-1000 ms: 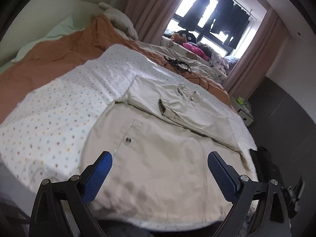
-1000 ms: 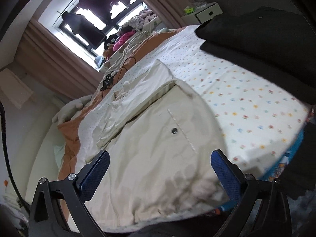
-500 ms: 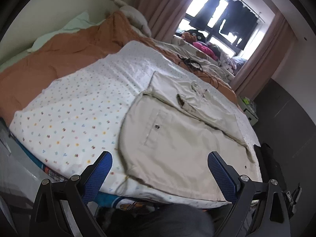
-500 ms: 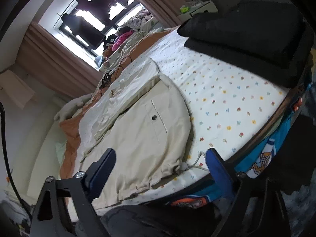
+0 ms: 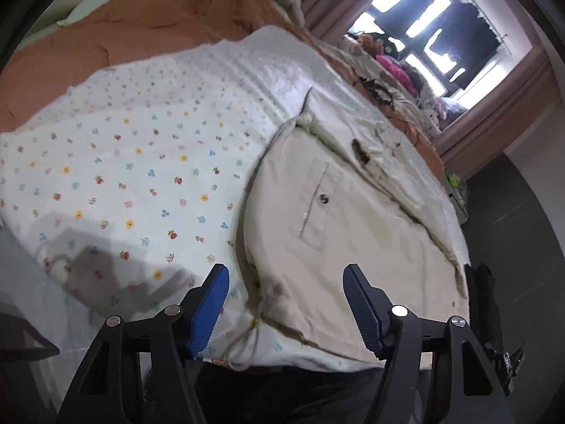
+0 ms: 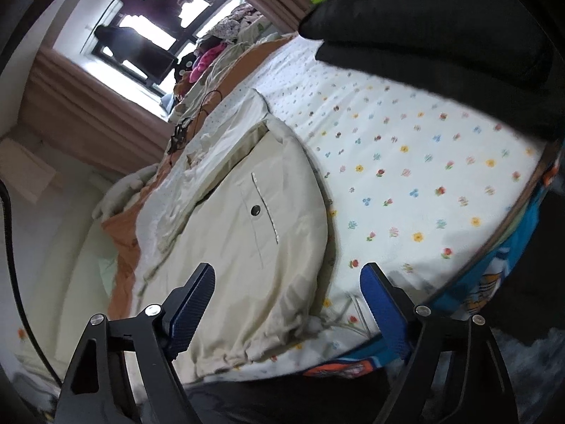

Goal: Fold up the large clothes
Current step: 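Move both tools down to the side edge of the beige jacket, then grasp the jacket's side edge with both tools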

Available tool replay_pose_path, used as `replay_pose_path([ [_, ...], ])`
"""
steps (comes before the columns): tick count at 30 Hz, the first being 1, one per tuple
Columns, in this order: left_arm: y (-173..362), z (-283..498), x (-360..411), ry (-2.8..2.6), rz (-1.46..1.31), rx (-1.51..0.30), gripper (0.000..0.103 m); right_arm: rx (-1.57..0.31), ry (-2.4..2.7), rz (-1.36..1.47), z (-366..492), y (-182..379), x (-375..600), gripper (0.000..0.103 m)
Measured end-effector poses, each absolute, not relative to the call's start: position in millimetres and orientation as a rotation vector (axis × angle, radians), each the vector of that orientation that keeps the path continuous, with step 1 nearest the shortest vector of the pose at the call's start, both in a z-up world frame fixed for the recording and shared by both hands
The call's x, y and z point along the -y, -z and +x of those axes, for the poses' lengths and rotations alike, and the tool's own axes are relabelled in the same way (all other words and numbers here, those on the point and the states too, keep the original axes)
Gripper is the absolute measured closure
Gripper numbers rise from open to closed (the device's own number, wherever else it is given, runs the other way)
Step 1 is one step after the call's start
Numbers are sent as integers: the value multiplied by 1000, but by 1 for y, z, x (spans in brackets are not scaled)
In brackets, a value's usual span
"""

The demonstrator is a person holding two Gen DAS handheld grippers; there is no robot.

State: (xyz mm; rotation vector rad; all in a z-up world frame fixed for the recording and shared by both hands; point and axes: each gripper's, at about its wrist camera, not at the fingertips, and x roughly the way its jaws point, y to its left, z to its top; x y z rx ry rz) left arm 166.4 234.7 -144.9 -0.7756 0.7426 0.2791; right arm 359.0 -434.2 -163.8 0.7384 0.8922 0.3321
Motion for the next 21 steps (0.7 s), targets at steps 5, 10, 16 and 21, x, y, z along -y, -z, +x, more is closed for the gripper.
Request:
replay_pose_path([
  [5,170,194,-248,-277,-810,-797,47,-930,-309,741,380,178,430,19],
  [10,193,215,-262,-290,-850,-834,51,-980,-312,738,404,192,423,27],
  [16,198,233,-272,-280,-864,-821,55,-992,-374,761,430,196,416,32],
  [21,203,244,-277,-253,-915,-802,55,-1001,-451,789,446,205,400,34],
])
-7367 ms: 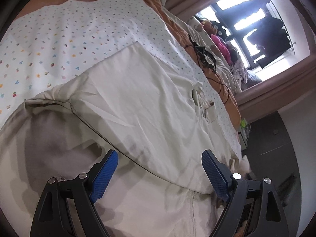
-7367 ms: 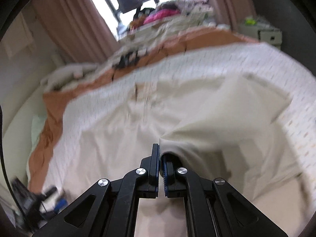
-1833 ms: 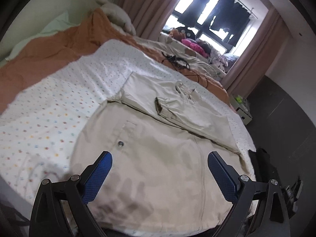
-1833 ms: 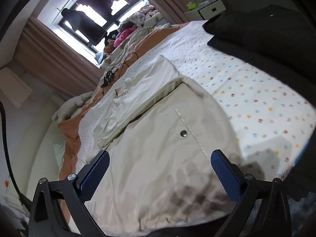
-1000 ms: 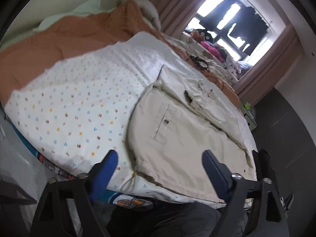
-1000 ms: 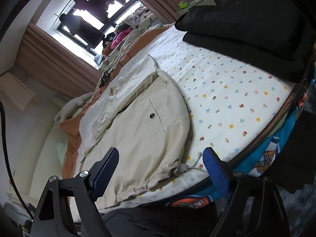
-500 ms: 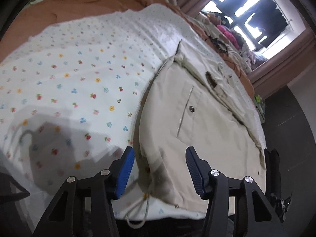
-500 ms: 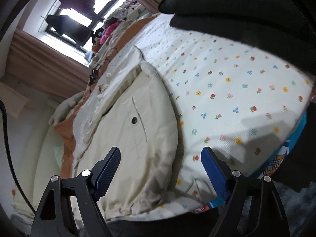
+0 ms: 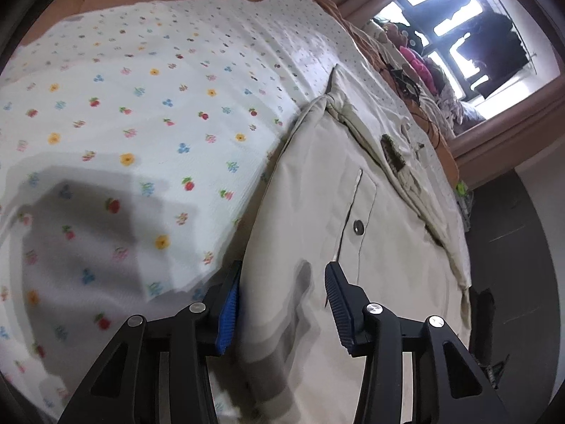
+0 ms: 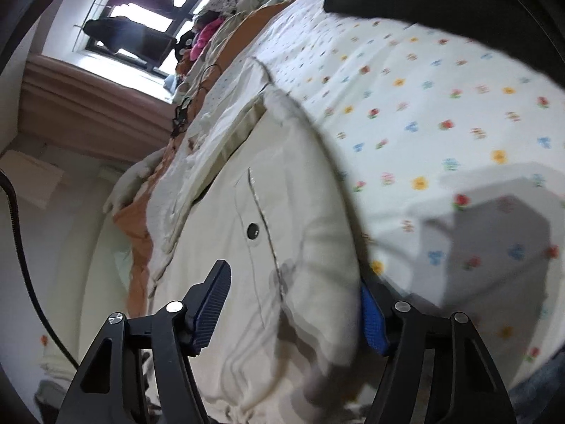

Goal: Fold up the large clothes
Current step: 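Grasp the jacket's side edge with both tools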

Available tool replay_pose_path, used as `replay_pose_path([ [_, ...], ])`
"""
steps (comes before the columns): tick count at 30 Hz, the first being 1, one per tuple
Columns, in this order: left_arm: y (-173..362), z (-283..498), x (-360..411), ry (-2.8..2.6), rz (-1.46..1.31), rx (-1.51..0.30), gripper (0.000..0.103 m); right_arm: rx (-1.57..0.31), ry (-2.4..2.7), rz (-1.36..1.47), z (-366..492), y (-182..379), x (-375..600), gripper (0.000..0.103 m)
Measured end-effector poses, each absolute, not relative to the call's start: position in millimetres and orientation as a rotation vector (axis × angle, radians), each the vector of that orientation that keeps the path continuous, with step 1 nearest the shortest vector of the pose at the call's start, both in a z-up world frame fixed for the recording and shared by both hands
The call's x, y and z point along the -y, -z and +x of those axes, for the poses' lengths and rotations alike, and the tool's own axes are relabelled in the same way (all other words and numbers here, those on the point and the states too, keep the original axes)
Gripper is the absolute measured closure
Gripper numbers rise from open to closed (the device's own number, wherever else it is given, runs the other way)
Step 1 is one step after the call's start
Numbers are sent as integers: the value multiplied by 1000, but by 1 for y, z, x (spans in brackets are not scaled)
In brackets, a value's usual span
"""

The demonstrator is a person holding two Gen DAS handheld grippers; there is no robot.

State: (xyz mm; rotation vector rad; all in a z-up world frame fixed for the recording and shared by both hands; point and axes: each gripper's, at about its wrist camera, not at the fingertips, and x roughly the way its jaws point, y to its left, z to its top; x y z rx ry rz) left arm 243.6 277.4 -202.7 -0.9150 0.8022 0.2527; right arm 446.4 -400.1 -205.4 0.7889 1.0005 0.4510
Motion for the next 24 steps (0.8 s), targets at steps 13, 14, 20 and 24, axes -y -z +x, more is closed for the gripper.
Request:
replay_pose_path([
  [13,214,224,-259,-129,-1012,-805,73,-1085,-629,824,437,219,389,56],
  [14,214,221,-256,-120,-1016,-806,73,-1081,-634,828,435,220,387,56],
  [20,214,221,-249,-103,-1023,-812,74,-1071,-637,855,434,222,374,56],
  [24,218,218,-248,-130,-1055,-809,88,-1092,-605,811,432,221,366,68],
])
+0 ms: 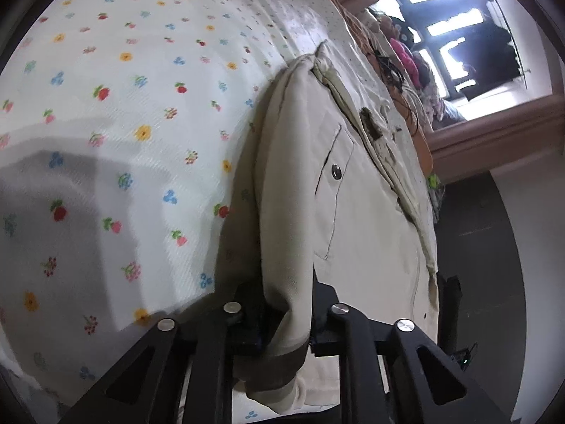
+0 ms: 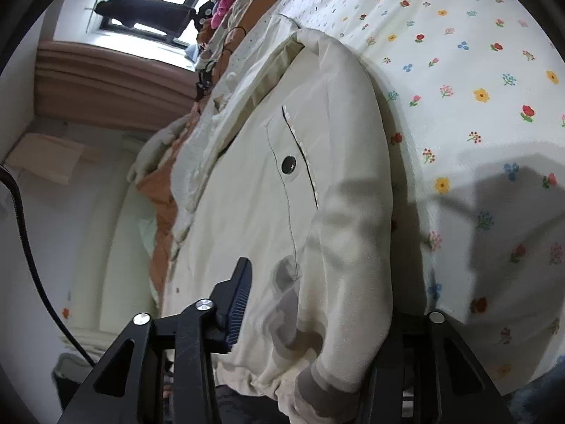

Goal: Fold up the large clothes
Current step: 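Grasp the jacket's side edge with both tools, then lift the jacket side with both tools and fold it over the body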

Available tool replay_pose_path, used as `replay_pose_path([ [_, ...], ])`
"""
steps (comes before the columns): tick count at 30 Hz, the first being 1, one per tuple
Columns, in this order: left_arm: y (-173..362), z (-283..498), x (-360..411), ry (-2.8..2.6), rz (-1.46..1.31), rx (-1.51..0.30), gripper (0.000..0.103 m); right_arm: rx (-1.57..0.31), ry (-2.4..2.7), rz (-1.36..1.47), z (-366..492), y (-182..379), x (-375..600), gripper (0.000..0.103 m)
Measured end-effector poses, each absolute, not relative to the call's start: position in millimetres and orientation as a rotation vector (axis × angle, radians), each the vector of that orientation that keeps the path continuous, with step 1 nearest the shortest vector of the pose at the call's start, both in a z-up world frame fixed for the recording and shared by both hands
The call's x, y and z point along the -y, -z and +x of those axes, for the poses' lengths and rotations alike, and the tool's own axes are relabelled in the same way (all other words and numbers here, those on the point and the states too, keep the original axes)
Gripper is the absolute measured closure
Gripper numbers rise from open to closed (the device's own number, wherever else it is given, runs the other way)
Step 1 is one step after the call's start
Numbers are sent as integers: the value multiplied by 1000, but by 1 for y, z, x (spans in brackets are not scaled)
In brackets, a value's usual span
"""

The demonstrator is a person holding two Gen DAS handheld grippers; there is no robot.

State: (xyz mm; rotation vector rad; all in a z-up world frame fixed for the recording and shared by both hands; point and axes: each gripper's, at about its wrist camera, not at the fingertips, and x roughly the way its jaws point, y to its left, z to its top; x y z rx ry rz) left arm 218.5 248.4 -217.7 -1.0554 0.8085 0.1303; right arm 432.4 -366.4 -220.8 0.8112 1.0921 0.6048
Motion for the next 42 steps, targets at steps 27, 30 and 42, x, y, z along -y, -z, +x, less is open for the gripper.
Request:
replay_pose_path([
  [27,95,137,-234,-49,-1048,-531,98,-807,-652,842,359,95,401,98],
  [30,80,119,-230,-33,-1033,-500,98,-777,-670,832,343,80,405,98],
  [42,33,62,-216,6,-1007,-393,98,-674,-737,784,289,24,416,98],
])
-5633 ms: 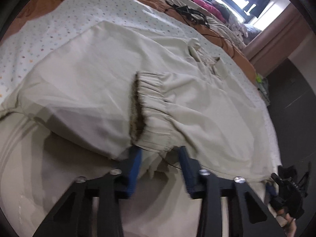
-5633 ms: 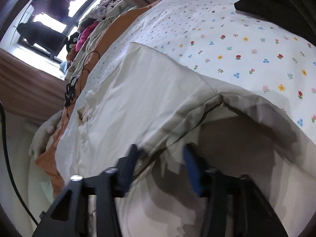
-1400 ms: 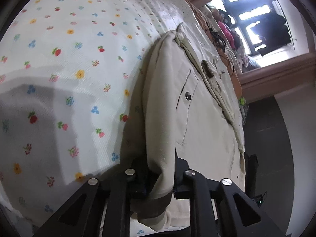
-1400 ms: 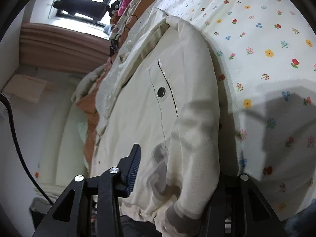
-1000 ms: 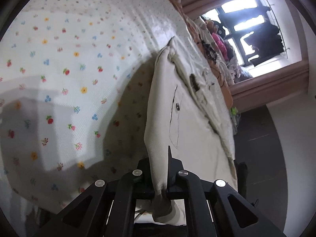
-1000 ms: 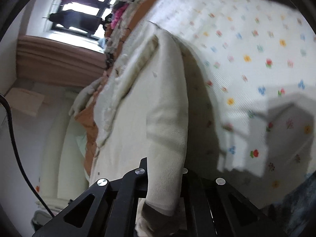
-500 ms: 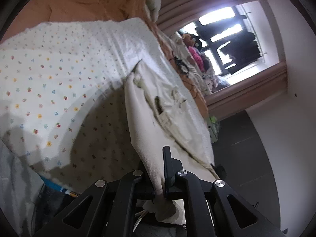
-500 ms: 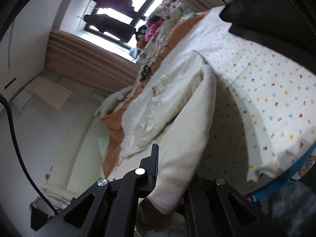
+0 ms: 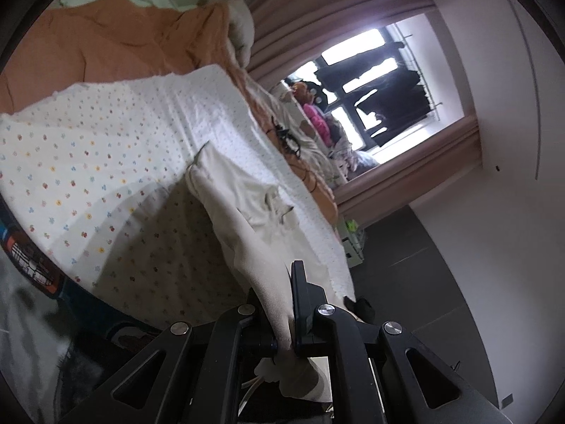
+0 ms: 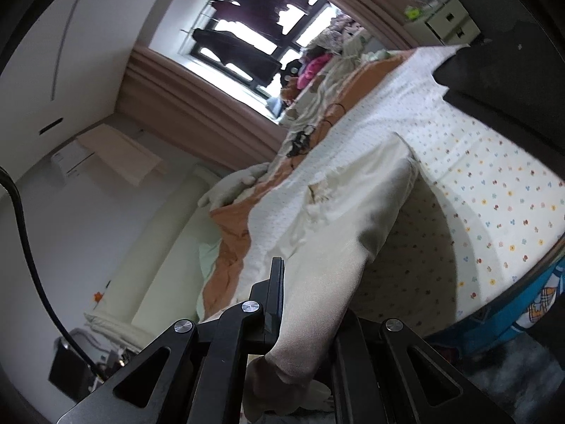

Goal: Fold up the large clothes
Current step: 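Lift the jacket side with both tools and fold it over the body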

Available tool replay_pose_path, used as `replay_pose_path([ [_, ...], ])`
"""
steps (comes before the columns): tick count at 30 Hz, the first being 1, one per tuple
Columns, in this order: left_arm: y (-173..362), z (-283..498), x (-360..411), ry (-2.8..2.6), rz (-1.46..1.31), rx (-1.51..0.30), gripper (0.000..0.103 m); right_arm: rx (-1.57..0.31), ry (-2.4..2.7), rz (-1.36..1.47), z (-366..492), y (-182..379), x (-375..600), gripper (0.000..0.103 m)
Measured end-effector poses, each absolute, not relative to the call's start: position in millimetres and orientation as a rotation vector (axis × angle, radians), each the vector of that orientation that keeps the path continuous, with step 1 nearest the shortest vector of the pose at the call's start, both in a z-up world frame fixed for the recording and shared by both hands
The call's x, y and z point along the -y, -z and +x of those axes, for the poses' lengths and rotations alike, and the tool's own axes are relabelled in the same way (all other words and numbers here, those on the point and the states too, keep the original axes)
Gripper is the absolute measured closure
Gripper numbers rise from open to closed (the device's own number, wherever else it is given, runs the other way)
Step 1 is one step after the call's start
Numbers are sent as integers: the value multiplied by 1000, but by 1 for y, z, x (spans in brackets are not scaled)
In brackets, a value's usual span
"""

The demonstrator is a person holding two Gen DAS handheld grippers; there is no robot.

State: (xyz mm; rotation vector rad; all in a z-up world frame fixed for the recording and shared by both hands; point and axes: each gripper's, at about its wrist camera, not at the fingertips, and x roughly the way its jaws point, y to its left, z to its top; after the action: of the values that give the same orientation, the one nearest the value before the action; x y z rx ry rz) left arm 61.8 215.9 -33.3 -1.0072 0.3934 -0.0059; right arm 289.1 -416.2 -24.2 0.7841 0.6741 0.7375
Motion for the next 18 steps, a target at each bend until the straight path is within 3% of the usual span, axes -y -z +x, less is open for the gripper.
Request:
replay_pose_path([
  [10,12,22,-206,23,-968,-352,98,-628,-783,769,257,12,425,98],
  [18,12,38,-215,14,-975,-353,97,-645,-759,775,274,13,427,98],
])
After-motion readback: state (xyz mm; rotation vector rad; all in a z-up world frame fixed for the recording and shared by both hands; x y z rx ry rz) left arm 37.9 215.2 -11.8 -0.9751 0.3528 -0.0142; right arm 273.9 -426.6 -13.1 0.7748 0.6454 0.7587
